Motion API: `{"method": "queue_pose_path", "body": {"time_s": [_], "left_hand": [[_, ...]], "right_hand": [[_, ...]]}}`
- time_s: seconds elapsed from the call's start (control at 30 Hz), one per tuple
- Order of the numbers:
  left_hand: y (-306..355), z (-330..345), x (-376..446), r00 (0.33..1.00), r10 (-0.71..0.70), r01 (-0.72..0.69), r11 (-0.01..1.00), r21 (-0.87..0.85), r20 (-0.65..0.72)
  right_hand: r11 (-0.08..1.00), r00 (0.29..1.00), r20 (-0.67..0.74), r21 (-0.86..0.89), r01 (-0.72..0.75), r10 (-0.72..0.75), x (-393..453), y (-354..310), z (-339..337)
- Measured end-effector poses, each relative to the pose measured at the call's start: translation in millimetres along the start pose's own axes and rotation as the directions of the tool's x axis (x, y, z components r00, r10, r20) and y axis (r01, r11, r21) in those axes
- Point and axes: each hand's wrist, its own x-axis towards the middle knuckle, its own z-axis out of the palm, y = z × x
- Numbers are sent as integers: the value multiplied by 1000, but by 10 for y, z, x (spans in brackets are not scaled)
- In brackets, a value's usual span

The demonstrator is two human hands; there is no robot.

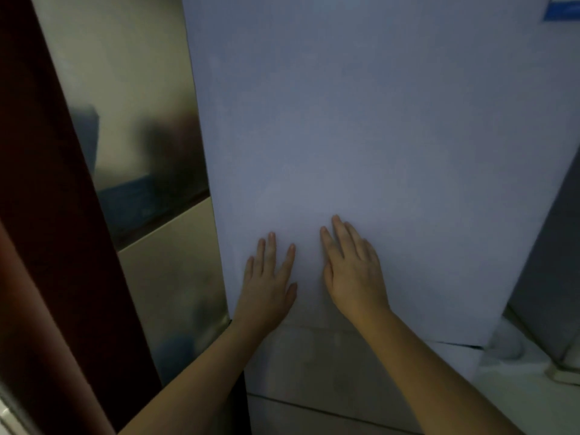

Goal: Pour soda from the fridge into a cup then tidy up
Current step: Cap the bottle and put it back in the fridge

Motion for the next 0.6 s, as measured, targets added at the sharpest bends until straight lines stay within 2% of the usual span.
{"method": "queue_pose_path", "body": {"time_s": [0.17, 0.4, 0.6], "left_hand": [[79, 32, 176, 992, -28, 44, 990, -134, 121], [135, 10, 193, 987, -67, 81, 992, -98, 145], [79, -252, 255, 979, -72, 95, 988, -119, 188]], "right_hand": [[1000, 991, 131, 4, -5, 5, 122, 72, 63], [1000, 987, 160, -6, 2, -1, 120, 79, 25], [986, 989, 147, 162, -34, 10, 73, 79, -168]]}}
